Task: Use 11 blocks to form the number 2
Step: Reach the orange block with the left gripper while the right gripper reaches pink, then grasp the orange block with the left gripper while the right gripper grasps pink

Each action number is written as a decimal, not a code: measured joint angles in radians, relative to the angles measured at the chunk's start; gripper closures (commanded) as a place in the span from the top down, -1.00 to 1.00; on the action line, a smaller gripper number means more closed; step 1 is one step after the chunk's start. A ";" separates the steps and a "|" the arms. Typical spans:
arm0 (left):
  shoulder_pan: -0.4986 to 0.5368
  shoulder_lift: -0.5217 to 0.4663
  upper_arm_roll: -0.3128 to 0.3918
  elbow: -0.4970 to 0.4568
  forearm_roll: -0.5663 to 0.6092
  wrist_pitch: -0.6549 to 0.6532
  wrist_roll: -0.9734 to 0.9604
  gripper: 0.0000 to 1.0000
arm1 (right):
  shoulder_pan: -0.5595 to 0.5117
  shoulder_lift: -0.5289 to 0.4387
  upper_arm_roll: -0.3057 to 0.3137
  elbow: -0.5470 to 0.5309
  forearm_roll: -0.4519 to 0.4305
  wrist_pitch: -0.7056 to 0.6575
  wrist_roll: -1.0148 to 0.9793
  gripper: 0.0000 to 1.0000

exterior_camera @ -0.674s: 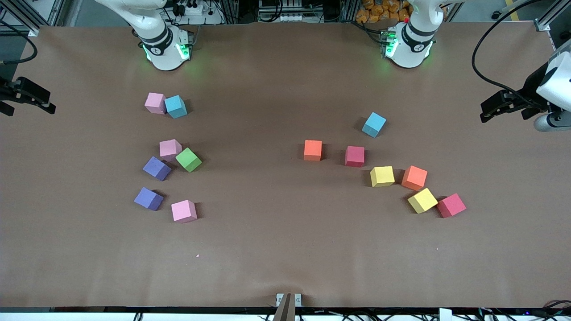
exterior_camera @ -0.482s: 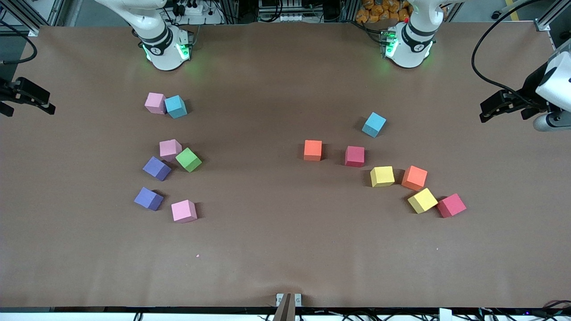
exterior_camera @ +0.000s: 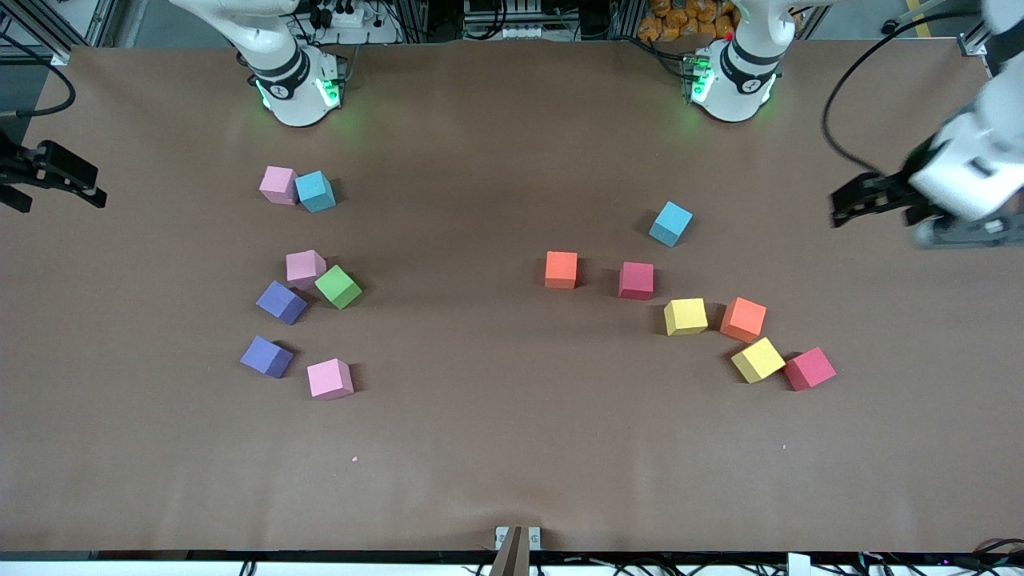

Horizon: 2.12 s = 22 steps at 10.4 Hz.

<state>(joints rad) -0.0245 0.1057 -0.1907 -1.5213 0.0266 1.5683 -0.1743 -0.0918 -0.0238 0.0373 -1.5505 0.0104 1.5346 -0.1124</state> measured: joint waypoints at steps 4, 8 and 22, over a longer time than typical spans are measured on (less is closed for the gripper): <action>-0.214 0.153 -0.029 -0.004 -0.003 0.082 -0.176 1.00 | 0.051 0.029 0.002 -0.069 0.001 0.084 0.000 1.00; -0.340 0.287 -0.050 -0.038 -0.011 0.234 -0.361 1.00 | 0.099 0.040 0.004 -0.285 0.002 0.280 0.001 1.00; -0.487 0.484 -0.051 -0.214 0.039 0.654 -0.563 1.00 | 0.199 0.157 0.005 -0.775 0.002 0.827 0.002 1.00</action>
<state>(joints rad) -0.5116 0.5899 -0.2414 -1.7352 0.0653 2.2222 -0.7376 0.1071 0.1328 0.0423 -2.3259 0.0121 2.3616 -0.1100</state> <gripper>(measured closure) 0.000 0.000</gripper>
